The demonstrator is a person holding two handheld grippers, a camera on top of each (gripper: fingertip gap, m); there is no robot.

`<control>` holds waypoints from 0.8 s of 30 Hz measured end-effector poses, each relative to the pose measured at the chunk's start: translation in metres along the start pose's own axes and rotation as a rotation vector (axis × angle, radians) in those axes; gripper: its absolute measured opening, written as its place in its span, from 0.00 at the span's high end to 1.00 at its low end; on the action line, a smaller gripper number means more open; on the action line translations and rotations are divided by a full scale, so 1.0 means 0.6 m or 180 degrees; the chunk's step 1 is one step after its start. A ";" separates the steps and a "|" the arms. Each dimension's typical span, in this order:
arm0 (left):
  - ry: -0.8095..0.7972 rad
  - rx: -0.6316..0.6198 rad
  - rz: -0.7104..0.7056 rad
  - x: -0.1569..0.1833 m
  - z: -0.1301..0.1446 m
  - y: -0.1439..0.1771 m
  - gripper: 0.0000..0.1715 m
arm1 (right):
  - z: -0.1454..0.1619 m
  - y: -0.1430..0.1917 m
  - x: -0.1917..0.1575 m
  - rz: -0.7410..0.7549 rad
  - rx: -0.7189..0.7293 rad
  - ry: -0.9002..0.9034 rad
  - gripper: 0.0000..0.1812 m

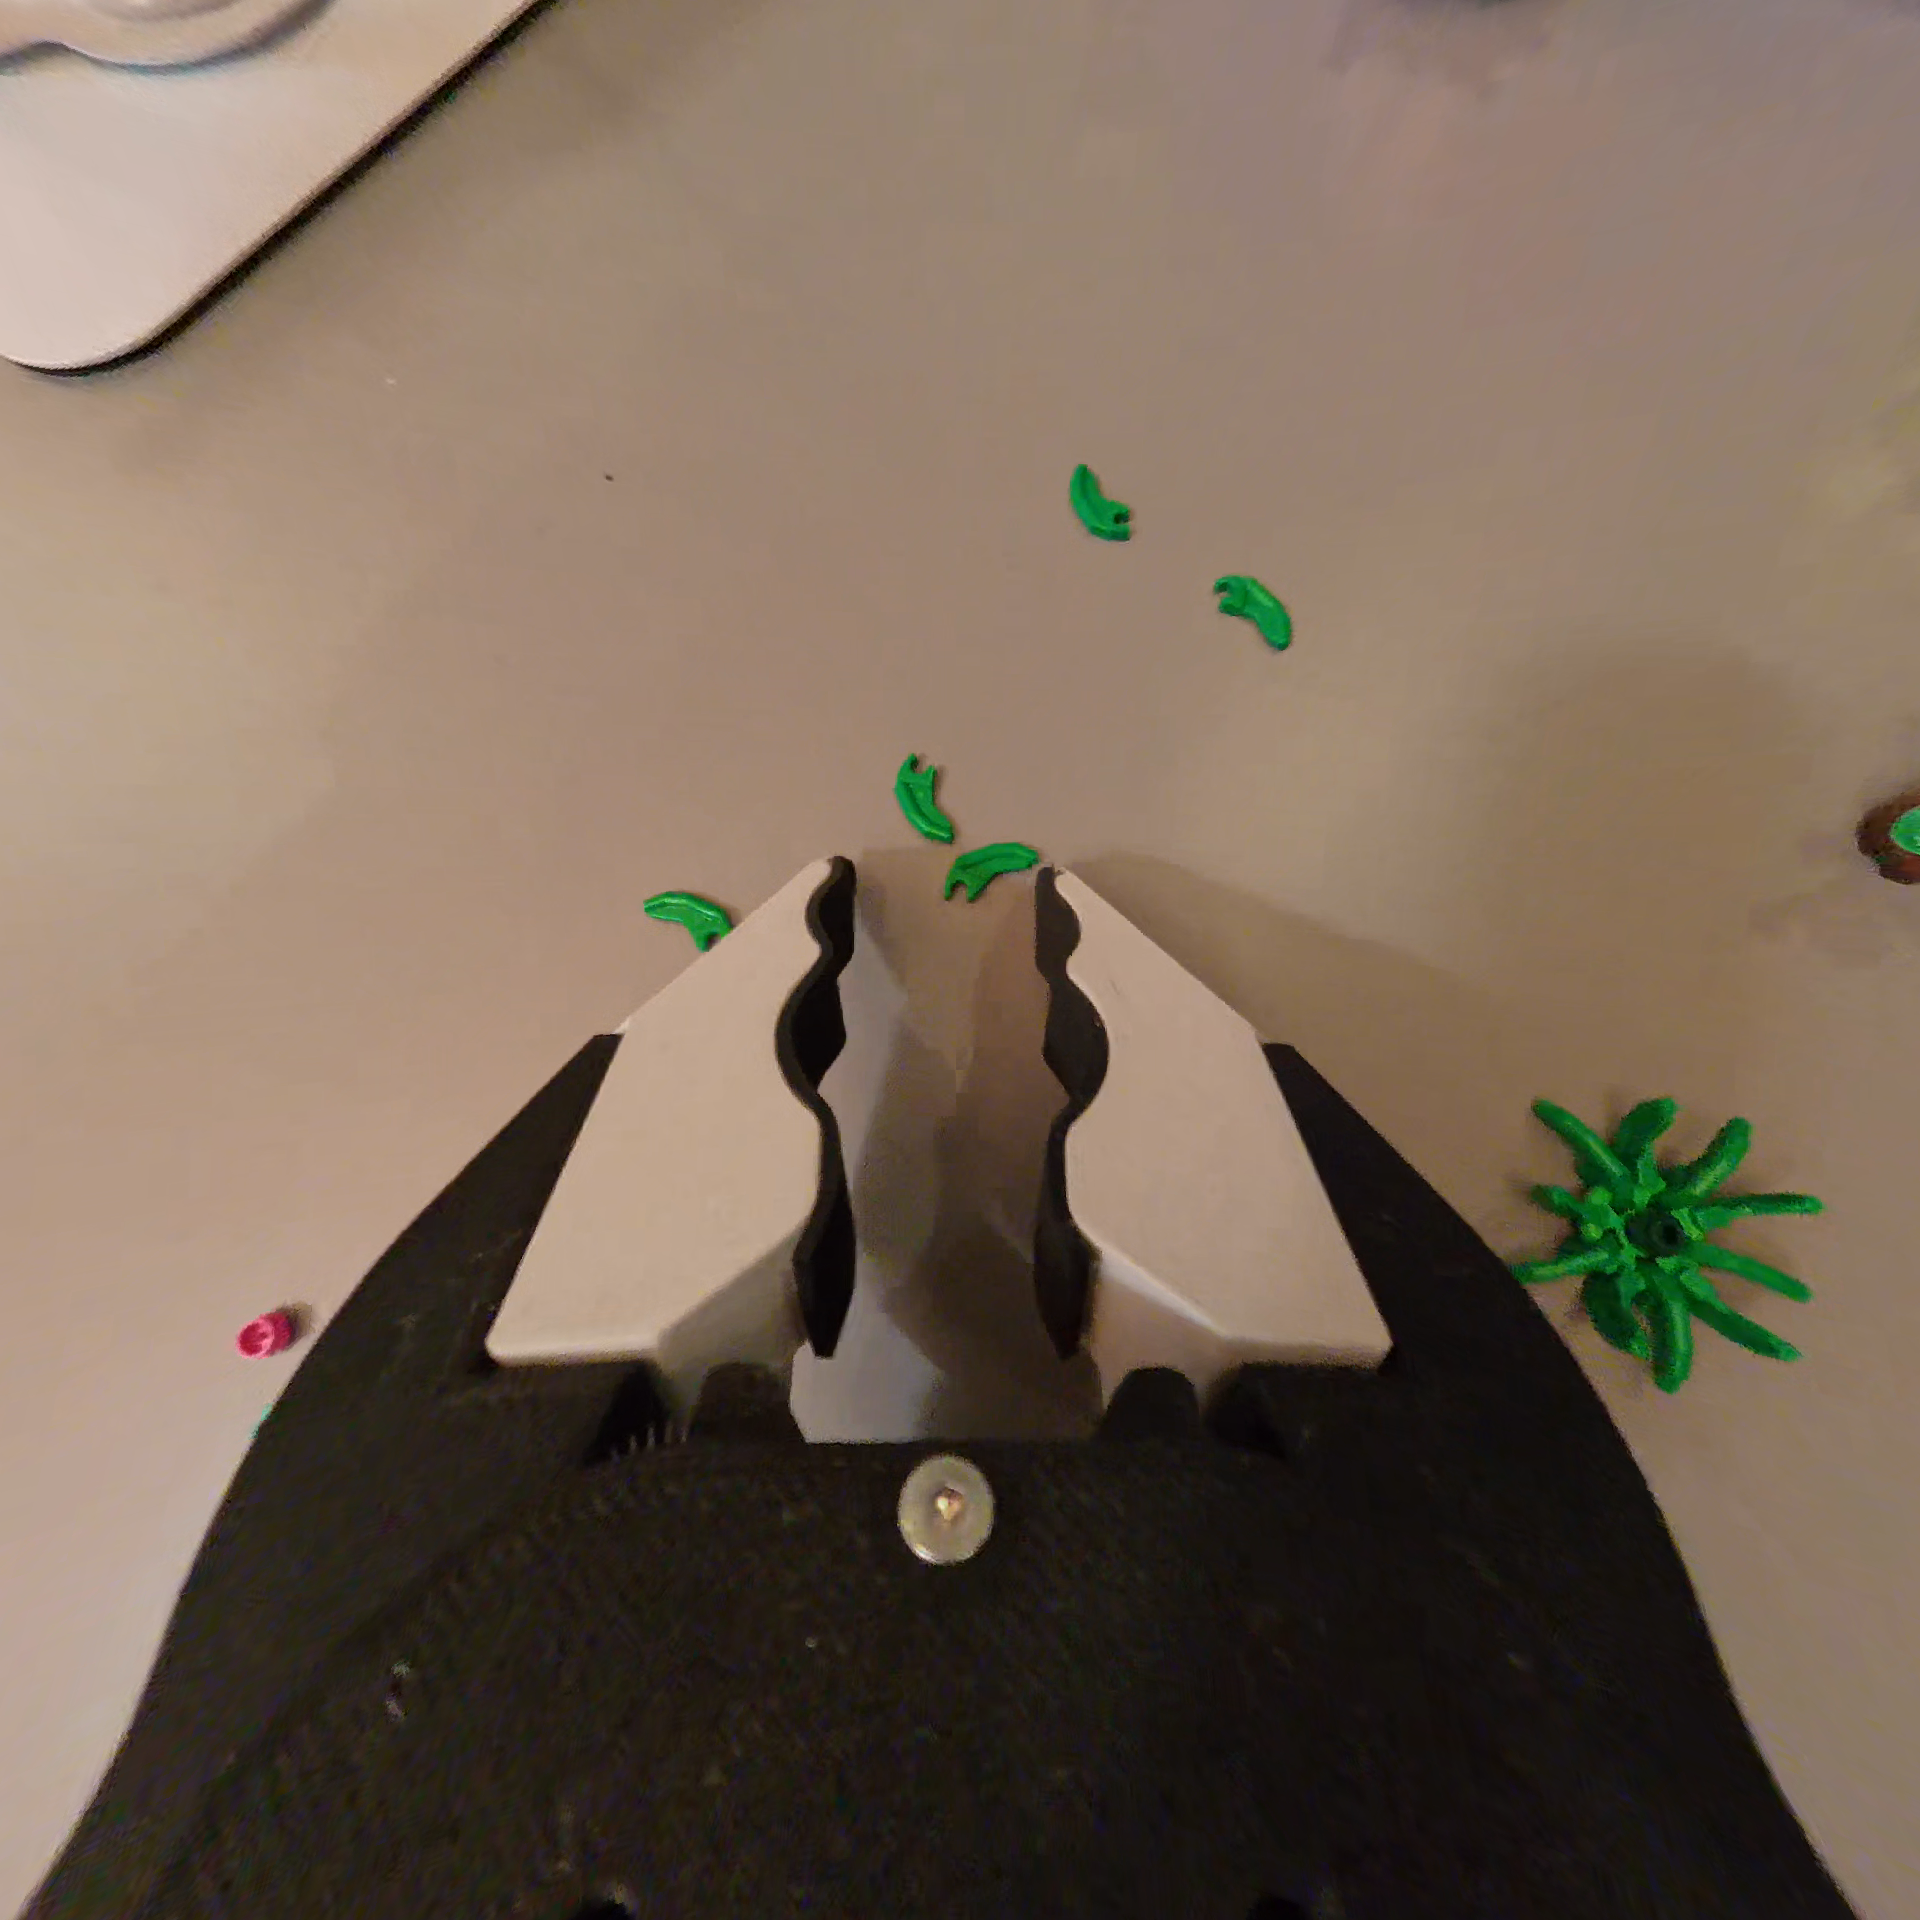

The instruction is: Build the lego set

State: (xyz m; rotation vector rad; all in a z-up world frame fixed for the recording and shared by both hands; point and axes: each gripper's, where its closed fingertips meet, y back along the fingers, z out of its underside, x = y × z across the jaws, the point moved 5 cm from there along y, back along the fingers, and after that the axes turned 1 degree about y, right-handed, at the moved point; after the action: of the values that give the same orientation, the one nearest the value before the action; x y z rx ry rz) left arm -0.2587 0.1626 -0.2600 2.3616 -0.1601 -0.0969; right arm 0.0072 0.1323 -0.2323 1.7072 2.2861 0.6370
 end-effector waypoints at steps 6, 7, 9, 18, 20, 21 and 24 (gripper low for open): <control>-0.0087 -0.0019 0.0259 0.020 0.007 0.006 0.88 | 0.003 -0.005 -0.003 0.0033 -0.0095 0.0073 1.00; -0.0101 0.0004 0.0195 0.017 0.005 0.006 0.87 | 0.003 -0.006 -0.003 0.0041 -0.0102 0.0091 1.00; -0.0102 0.0047 0.0168 0.016 0.002 0.004 0.86 | 0.003 -0.006 -0.005 0.0064 -0.0100 0.0134 1.00; 0.0107 -0.0147 0.0188 0.042 -0.010 -0.008 0.82 | 0.005 -0.010 -0.010 0.0155 -0.0172 0.0316 1.00; 0.0232 -0.0179 0.0151 0.044 -0.014 -0.013 0.80 | 0.006 -0.011 -0.012 0.0186 -0.0190 0.0369 1.00; 0.0268 -0.0187 0.0108 0.044 -0.015 -0.014 0.81 | 0.006 -0.011 -0.012 0.0201 -0.0198 0.0394 1.00; 0.0282 -0.0196 -0.0017 0.041 -0.015 -0.014 0.90 | 0.007 -0.012 -0.014 0.0237 -0.0212 0.0466 1.00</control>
State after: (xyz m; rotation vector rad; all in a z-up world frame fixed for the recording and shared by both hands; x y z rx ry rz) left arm -0.2326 0.1715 -0.2601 2.3001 -0.1065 0.0005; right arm 0.0054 0.1234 -0.2400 1.7759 2.2766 0.8706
